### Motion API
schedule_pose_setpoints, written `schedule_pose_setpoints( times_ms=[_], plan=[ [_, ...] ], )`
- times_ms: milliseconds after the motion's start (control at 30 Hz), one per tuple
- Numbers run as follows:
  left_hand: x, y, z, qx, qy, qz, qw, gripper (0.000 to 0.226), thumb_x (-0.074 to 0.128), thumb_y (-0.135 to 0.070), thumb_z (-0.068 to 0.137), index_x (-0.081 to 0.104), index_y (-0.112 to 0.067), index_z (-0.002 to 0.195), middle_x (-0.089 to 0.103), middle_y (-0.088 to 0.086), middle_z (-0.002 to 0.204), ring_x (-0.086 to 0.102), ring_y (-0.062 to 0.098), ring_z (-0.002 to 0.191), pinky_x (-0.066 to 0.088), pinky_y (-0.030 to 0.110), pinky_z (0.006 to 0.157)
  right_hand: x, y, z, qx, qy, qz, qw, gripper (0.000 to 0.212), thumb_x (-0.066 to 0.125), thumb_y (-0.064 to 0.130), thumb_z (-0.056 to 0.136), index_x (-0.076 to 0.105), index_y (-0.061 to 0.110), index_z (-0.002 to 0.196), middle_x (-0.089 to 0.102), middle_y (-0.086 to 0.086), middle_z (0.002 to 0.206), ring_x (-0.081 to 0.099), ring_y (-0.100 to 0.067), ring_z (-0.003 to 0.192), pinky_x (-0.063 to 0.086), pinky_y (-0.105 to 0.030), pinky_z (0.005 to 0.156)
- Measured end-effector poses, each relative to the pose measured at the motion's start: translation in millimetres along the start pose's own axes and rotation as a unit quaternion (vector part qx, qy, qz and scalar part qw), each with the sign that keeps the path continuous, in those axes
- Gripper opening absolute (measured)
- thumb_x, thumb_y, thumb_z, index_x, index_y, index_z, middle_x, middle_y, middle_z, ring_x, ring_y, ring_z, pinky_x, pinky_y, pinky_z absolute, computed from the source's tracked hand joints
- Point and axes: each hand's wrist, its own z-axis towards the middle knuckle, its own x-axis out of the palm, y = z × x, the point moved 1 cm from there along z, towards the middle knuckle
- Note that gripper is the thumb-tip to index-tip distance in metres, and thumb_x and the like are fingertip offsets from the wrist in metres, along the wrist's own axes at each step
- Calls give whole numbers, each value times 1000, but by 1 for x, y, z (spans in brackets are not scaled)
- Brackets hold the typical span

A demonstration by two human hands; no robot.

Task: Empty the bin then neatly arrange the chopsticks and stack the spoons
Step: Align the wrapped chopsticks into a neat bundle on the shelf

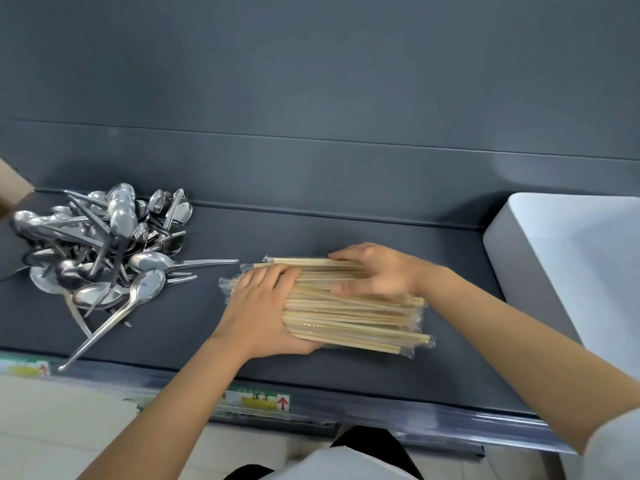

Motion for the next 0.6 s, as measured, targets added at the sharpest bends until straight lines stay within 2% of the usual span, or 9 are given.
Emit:
schedule_pose_setpoints(
  times_ms=[67, 200, 233, 300, 333, 400, 467, 533, 600],
  plan=[
    [-1, 1, -1, 3, -10, 12, 1000, 113, 48, -93, 49, 46, -19, 134, 45, -3, 135, 41, 21, 128, 24, 35, 111, 2, 6, -5, 23, 5, -4, 1000, 96, 53, 82, 65, 30, 34, 146, 35, 10, 150, 26, -12, 139, 25, -38, 115],
    [-4, -1, 1, 7, -4, 100, 995, 120, 37, -98, 48, 48, -18, 137, 34, 12, 151, 36, 33, 134, 18, 48, 114, 21, 31, -7, 16, -16, -56, 998, 97, 59, 71, 74, 22, 25, 150, 27, 4, 154, 22, -17, 141, 19, -37, 117],
    [-6, 0, 0, 4, 4, 111, 994, 126, 33, -100, 47, 41, -19, 143, 28, 12, 155, 32, 34, 138, 14, 48, 115, 28, 36, -7, 9, -18, -82, 996, 102, 59, 73, 73, 17, 23, 151, 22, 3, 157, 17, -17, 143, 15, -38, 118],
    [-8, 3, -2, -1, 14, 117, 993, 138, 29, -103, 42, 15, -22, 153, 13, 9, 160, 20, 31, 144, 6, 47, 118, 37, 39, -8, -3, -42, -121, 992, 114, 55, 80, 67, 7, 22, 153, 9, 3, 160, 6, -14, 147, 4, -37, 120],
    [-10, 4, -4, -7, 17, 112, 994, 143, 29, -104, 39, 3, -23, 153, 9, 7, 160, 15, 29, 146, 4, 46, 119, 40, 38, -12, -2, -69, -126, 990, 117, 50, 84, 64, 6, 23, 153, 6, 4, 160, 2, -13, 147, -1, -37, 120],
    [-12, 5, -11, -23, 15, 98, 995, 149, 30, -106, 33, -8, -25, 152, 4, 4, 161, 8, 24, 147, 1, 44, 119, 38, 33, -25, 16, -132, -108, 985, 118, 37, 92, 60, 9, 24, 153, 7, 4, 160, 1, -11, 147, -4, -37, 120],
    [-13, 8, -18, -56, 16, 36, 998, 151, 37, -105, 31, -8, -27, 152, 3, -1, 161, 5, 19, 147, 2, 42, 120, 34, 23, -41, 56, -207, -73, 974, 113, 25, 93, 61, 21, 25, 151, 16, 3, 159, 7, -12, 147, 1, -38, 120],
    [-11, 14, -26, -123, -7, -103, 987, 142, 51, -97, 41, 0, -26, 152, 6, -5, 160, 6, 17, 147, 7, 42, 119, 35, 13, -58, 115, -306, 10, 945, 95, 20, 84, 73, 42, 24, 142, 36, 3, 150, 22, -17, 143, 15, -39, 117],
    [-6, 19, -32, -212, -67, -278, 934, 124, 59, -84, 56, 10, -22, 152, 13, -4, 158, 10, 16, 145, 14, 42, 118, 47, 9, -75, 160, -395, 171, 888, 68, 22, 73, 88, 59, 23, 115, 58, 3, 123, 46, -19, 124, 36, -35, 102]
  ],
)
